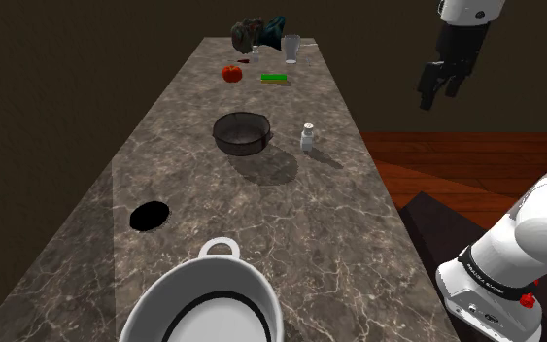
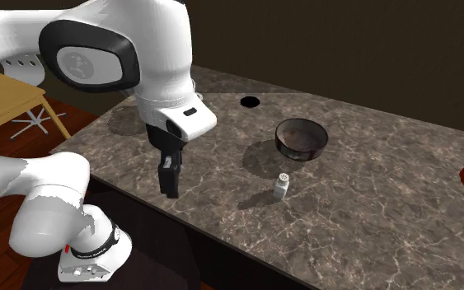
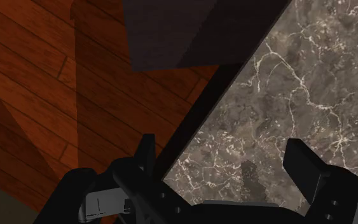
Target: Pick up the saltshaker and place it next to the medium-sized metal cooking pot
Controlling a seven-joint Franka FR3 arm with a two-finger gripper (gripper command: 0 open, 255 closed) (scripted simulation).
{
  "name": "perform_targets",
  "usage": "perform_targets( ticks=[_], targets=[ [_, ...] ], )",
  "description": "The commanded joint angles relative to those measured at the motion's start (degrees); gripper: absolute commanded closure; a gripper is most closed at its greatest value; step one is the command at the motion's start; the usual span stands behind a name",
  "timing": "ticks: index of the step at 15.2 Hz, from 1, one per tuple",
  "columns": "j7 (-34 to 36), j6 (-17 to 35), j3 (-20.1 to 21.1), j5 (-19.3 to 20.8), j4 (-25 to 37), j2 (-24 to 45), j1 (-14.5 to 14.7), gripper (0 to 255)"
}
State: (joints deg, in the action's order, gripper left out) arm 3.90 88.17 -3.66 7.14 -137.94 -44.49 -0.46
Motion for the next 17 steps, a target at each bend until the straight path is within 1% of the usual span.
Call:
perform_targets(
  ticks=[1, 9, 17],
  targets=[
    [0.00, 0.00, 0.00, 0.00, 0.00, 0.00, 0.00, 0],
    [2.77, 13.07, 0.76, -2.70, 3.29, 15.26, 1.64, 0],
    [4.43, 22.73, 1.48, -5.14, 11.44, 31.82, 3.03, 0]
  ],
)
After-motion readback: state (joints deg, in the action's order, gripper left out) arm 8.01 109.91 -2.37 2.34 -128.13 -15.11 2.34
